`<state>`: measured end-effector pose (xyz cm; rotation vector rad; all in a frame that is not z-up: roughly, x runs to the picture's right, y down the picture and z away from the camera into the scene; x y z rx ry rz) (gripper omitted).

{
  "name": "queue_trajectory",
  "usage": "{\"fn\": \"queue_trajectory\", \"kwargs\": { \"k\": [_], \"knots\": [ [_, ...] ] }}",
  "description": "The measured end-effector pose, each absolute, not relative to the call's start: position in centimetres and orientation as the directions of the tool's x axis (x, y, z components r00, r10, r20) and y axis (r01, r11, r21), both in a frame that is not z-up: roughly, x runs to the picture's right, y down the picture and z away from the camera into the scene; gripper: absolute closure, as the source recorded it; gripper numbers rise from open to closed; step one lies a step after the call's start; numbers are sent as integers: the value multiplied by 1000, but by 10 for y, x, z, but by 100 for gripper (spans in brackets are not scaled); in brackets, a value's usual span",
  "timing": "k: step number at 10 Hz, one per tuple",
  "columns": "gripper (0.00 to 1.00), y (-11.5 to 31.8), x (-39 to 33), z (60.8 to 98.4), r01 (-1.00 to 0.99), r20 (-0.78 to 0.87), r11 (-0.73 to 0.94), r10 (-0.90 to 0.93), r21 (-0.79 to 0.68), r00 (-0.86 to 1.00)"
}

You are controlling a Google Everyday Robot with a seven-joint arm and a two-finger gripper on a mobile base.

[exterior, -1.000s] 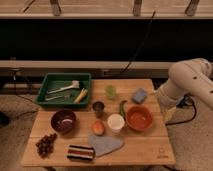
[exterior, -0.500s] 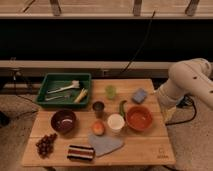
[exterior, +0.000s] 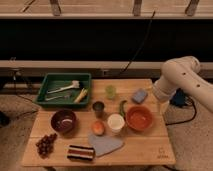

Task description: Place sponge in purple bowl

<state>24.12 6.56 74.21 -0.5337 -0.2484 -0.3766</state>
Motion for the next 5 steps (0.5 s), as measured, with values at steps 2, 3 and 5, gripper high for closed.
{"fn": "queue_trajectory", "kwargs": {
  "k": [2,3,5],
  "knots": [
    [21,37,238,787,432,333,797,-308,-422,891],
    [21,27,238,803,442,337,798,-318,-410,886],
    [21,6,243,848,478,342,792,-361,-378,868]
  ]
}}
